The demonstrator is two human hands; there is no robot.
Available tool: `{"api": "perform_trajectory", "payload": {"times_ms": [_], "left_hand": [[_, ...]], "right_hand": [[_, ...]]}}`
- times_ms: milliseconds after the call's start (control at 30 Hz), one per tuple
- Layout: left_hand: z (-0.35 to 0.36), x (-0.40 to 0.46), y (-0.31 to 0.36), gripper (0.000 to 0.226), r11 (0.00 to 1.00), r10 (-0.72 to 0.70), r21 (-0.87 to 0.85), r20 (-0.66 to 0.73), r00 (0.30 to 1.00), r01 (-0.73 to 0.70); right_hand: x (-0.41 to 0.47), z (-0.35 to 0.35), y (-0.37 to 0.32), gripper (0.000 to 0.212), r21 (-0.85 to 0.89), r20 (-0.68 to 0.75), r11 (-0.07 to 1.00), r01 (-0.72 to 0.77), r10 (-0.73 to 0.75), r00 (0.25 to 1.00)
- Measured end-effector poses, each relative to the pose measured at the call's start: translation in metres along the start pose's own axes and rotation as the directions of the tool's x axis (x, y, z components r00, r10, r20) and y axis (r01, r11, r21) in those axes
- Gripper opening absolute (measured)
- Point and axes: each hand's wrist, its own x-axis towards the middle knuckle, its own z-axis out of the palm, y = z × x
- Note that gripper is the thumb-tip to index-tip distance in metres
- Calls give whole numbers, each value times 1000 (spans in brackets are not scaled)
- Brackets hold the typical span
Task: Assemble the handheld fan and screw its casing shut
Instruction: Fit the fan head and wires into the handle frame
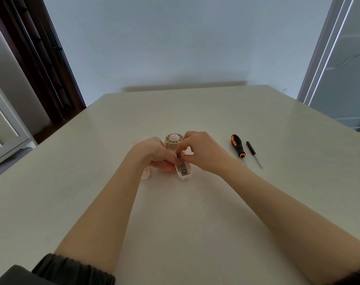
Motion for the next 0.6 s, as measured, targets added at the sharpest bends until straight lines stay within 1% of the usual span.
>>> {"api": "perform_trajectory", "payload": {"times_ms": [67,200,400,500,533,600], "left_hand": [[1,-1,0,21,1000,-2,-14,3,1000,3],[1,0,0,25,1000,-4,-22,5,1000,5],[2,-1,1,24,999,-14,-52,2,1000,14],[2,1,0,28,998,-19,-53,5,1000,19],[2,1,-1,28,998,-22,-53,9,1000,22],[2,1,-1,29,998,-24,-49,10,1000,25]], "right_hand": [[0,2,2,15,63,-15,998,-26,27,1000],[1,4,2,12,132,-30,989,-73,77,997],[-2,2,2,14,225,-47,968,-108,121,991],[-5,-6,1,17,317,28,939,-136,134,991],[-6,-10,0,19,346,81,924,-161,141,987],[-8,-16,-3,10,363,219,905,-221,148,965]]}}
